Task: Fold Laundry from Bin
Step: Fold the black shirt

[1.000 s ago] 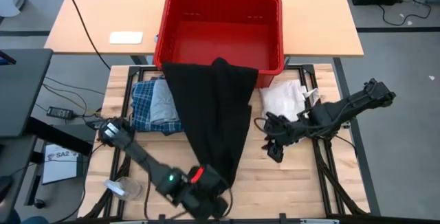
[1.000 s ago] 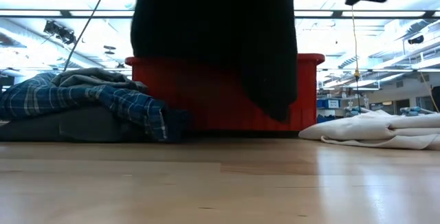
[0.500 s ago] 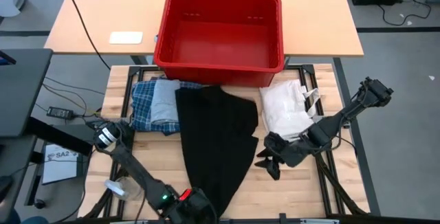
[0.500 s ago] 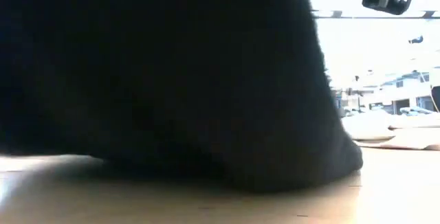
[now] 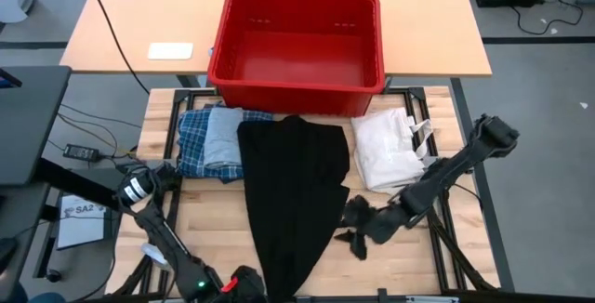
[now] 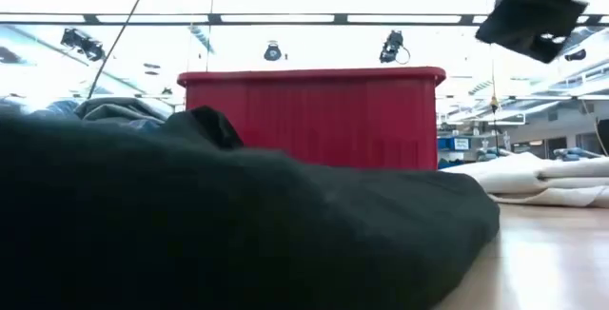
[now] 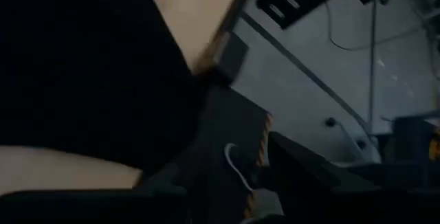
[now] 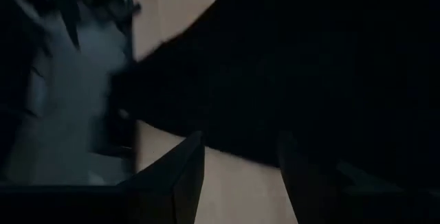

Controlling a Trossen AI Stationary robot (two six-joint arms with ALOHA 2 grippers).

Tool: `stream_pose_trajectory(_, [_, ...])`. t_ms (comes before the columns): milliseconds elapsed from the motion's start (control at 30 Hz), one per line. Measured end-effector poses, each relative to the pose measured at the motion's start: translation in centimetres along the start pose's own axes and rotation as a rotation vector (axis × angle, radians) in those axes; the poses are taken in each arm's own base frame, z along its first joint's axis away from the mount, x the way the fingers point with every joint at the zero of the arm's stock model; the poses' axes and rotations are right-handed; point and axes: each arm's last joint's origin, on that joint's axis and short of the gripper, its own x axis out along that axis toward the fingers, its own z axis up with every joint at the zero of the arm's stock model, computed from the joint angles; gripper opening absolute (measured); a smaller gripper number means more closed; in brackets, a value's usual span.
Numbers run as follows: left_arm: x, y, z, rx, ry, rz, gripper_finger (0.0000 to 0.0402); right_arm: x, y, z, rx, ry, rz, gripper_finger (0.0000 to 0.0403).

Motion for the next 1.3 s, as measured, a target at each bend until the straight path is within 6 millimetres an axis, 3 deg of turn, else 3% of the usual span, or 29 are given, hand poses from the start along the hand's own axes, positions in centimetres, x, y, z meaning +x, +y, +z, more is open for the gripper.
stream_pose_trajectory(200, [0.9,1.4,1.6,0.021,-0.042,0.12,0.0144,4.4,2.4,0.1,-0.356,0.065,-0.064,0.0189])
stream_pose_trajectory(467, [2.8,3.1,4.3,-0.007,-0.051,0.225,0.0144,7.1,4.0,2.2,-0.717,0.139,-0.065,0.0189])
stream_pose_trajectory(667, [4.4,4.2,4.4,0.008,-0.019,0.276,0.0144,8.5,2.4,3.1,-0.702,0.297,0.088,0.0188])
stream_pose_trajectory(900, [6.1,5.7,3.4,0.032,0.057,0.351,0.0144,8.8,0.8,4.8,-0.664,0.293,0.044,0.0167])
stream_pose_trajectory(1100, [7.2,6.6,3.3,-0.067,0.162,0.382,0.014,9.0,0.4,5.4,-0.686,0.272,0.041,0.0158])
stream_pose_trajectory(1200, [7.2,6.6,3.3,-0.082,0.169,0.384,0.0107,9.0,0.2,5.6,-0.701,0.27,0.04,0.0157])
stream_pose_trajectory(1300, [7.0,6.6,3.4,-0.108,0.178,0.39,0.0034,9.0,0.1,5.6,-0.77,0.279,0.045,0.0151])
